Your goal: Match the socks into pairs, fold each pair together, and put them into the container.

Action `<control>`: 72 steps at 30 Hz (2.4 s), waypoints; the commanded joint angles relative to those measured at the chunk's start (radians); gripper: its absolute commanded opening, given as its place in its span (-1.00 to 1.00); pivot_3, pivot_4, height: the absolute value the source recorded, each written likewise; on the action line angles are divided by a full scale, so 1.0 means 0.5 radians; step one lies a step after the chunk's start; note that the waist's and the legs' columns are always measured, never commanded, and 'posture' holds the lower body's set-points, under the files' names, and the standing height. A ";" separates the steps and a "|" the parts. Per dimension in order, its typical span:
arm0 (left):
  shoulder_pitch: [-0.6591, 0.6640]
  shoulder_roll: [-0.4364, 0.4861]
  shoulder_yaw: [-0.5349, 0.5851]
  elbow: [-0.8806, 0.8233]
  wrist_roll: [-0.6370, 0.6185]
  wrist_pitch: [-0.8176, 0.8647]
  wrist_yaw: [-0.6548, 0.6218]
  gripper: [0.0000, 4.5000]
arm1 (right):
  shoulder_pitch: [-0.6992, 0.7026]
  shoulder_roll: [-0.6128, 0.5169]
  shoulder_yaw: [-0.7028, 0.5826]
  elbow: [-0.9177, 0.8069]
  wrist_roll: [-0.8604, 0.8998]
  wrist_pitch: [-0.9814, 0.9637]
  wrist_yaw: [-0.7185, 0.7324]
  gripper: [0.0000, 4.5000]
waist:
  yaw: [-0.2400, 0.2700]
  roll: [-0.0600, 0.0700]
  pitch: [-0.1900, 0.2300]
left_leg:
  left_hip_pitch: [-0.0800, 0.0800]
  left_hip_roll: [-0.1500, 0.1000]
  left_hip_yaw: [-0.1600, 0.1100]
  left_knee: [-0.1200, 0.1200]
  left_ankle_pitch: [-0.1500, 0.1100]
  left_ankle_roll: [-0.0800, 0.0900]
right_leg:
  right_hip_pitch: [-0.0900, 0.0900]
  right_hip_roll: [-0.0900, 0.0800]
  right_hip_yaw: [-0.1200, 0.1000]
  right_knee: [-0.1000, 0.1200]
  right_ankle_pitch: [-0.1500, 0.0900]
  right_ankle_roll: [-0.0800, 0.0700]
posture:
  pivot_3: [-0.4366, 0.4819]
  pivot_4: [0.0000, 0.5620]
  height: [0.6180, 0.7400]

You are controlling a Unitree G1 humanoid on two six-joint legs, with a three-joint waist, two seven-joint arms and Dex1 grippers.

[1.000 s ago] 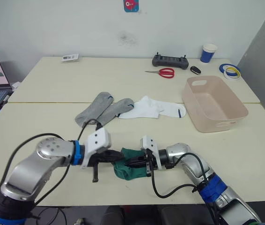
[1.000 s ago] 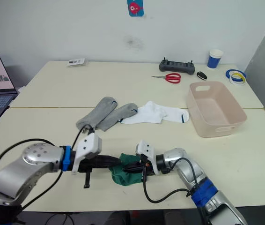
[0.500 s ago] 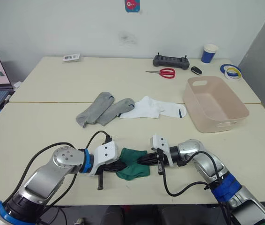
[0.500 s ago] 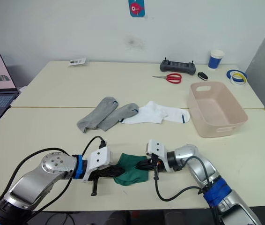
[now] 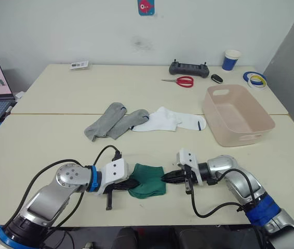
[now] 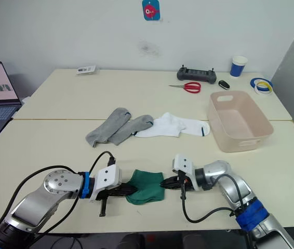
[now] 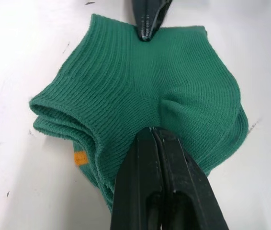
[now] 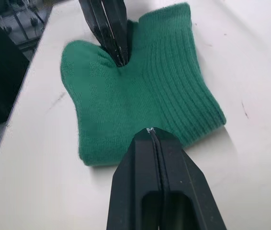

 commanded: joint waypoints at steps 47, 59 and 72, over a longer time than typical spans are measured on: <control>0.108 -0.024 0.041 0.094 0.206 -0.215 0.009 -1.00 | -0.306 0.823 -1.004 0.459 1.847 2.113 -2.083 0.74 | -0.050 0.003 -0.005 | -0.003 0.002 0.000 -0.003 0.000 0.000 | -0.009 0.004 0.002 0.010 -0.005 -0.005 | -0.05 -0.47 1.00; 0.089 -0.069 0.074 0.133 0.156 -0.269 0.008 -1.00 | -0.285 0.832 -0.992 0.381 1.627 2.113 -1.942 -0.99 | -0.052 0.003 -0.005 | -0.004 0.002 0.000 -0.004 0.000 0.000 | -0.010 0.004 0.002 0.007 -0.005 -0.005 | -0.05 -0.47 1.00; 0.155 -0.009 0.667 -0.351 -0.694 0.410 0.040 0.36 | -0.263 0.581 -0.810 0.055 1.418 1.847 -1.545 -1.00 | -0.057 0.002 0.001 | -0.010 0.002 -0.001 -0.004 0.000 0.000 | -0.012 0.003 0.000 0.001 -0.005 -0.005 | -0.05 -0.47 1.00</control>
